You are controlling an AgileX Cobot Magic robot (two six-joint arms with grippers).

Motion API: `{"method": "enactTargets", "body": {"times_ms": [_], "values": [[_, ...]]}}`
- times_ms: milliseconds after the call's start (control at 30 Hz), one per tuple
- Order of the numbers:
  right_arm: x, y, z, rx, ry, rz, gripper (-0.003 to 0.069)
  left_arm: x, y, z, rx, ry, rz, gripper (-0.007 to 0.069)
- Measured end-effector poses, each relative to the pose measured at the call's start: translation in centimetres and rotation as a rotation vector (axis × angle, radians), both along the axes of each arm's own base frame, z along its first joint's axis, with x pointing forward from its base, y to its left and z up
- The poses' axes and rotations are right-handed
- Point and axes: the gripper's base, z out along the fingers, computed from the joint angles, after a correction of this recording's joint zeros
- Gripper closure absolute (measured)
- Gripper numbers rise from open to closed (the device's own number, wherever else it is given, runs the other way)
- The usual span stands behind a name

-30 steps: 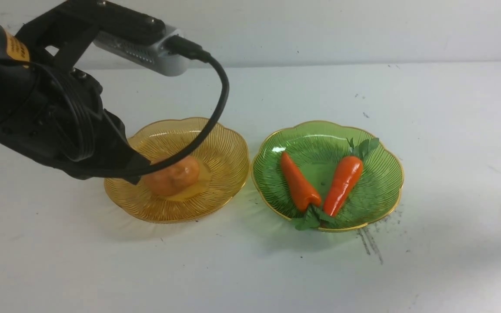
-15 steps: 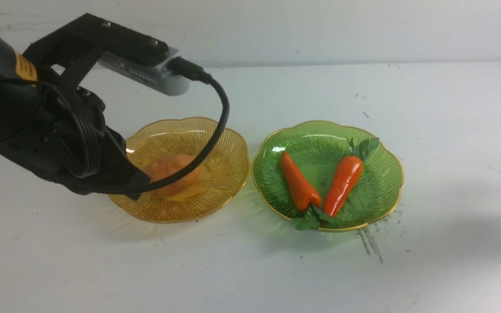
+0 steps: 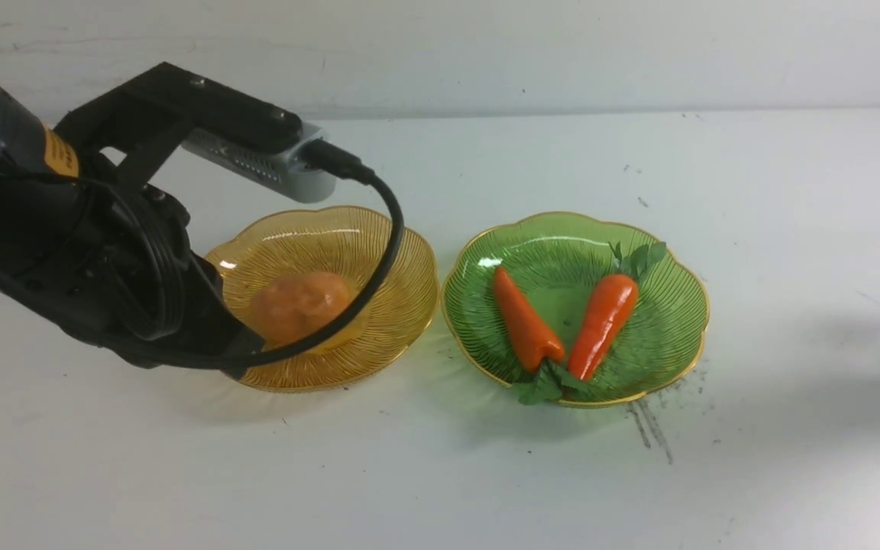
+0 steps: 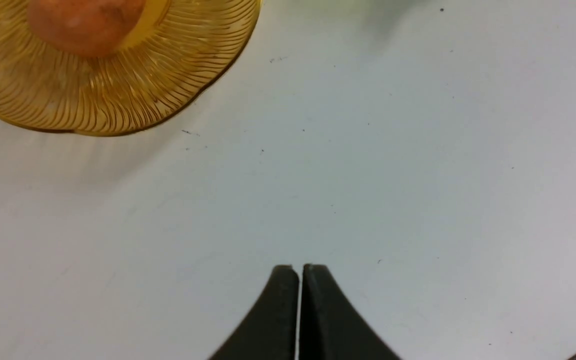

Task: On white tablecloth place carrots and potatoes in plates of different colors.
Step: 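Pick up the potato from the right side of the table and place it in a plate with the right gripper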

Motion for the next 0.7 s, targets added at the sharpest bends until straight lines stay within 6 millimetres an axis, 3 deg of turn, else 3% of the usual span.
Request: {"method": "enactTargets", "body": {"times_ms": [67, 133, 267, 367, 467, 500, 600, 700], "values": [[0.5, 0.5, 0.7, 0.036, -0.042, -0.040, 0.0058, 0.0, 0.0, 0.0, 0.005, -0.003, 0.001, 0.0628], [1.3, 1.9, 3.0, 0.083, -0.130, -0.067, 0.0058, 0.1, 0.2, 0.0, 0.018, -0.014, 0.007, 0.0628], [2.9, 7.2, 8.7, 0.227, -0.323, 0.010, 0.0058, 0.9, 1.2, 0.1, 0.039, -0.052, 0.099, 0.0628], [3.8, 14.9, 12.6, 0.390, -0.438, 0.157, 0.0058, 1.6, 3.2, 0.1, 0.077, -0.068, 0.218, 0.0628], [3.3, 22.4, 13.9, 0.481, -0.455, 0.319, 0.0058, 2.1, 5.1, 0.1, 0.087, -0.057, 0.318, 0.0628], [2.9, 25.5, 14.1, 0.503, -0.456, 0.388, 0.0058, 2.2, 5.6, 0.1, 0.088, -0.053, 0.338, 0.0627], [2.2, 31.7, 13.7, 0.530, -0.495, 0.513, 0.0058, 2.4, 6.8, 0.0, 0.078, -0.040, 0.390, 0.0627], [1.9, 37.6, 12.0, 0.548, -0.547, 0.609, 0.0058, 2.4, 7.2, 0.0, 0.064, -0.026, 0.405, 0.0627]]}}
